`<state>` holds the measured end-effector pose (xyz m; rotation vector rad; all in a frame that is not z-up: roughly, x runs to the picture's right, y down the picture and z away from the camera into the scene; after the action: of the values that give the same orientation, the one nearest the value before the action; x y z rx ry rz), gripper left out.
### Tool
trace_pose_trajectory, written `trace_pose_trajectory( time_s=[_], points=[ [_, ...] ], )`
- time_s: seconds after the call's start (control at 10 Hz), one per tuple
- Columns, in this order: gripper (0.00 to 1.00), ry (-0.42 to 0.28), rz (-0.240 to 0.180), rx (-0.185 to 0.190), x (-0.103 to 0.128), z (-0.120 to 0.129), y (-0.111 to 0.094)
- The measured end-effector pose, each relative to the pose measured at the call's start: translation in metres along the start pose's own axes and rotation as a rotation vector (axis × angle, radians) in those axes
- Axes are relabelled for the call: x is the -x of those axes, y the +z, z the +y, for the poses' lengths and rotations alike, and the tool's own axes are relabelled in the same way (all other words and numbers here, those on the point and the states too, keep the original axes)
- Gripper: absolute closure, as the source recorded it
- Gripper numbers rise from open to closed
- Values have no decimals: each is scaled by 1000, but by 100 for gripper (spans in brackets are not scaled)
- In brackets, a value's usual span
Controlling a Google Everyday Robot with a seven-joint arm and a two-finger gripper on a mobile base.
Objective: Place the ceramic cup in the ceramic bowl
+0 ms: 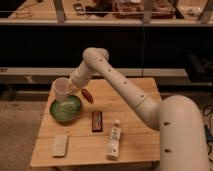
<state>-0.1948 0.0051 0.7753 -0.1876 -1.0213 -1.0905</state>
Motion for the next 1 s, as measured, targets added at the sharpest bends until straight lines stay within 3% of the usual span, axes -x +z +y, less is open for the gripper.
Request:
trace_pose_trajectory(
  time_s=[0.2,0.4,0.8,1.0],
  points=[
    [100,-43,-35,45,4,-11,23],
    [100,-37,-59,96,1,-1,34],
    [100,16,-84,149,-2,25,41],
    [90,45,-75,180,-5,37,41]
  ],
)
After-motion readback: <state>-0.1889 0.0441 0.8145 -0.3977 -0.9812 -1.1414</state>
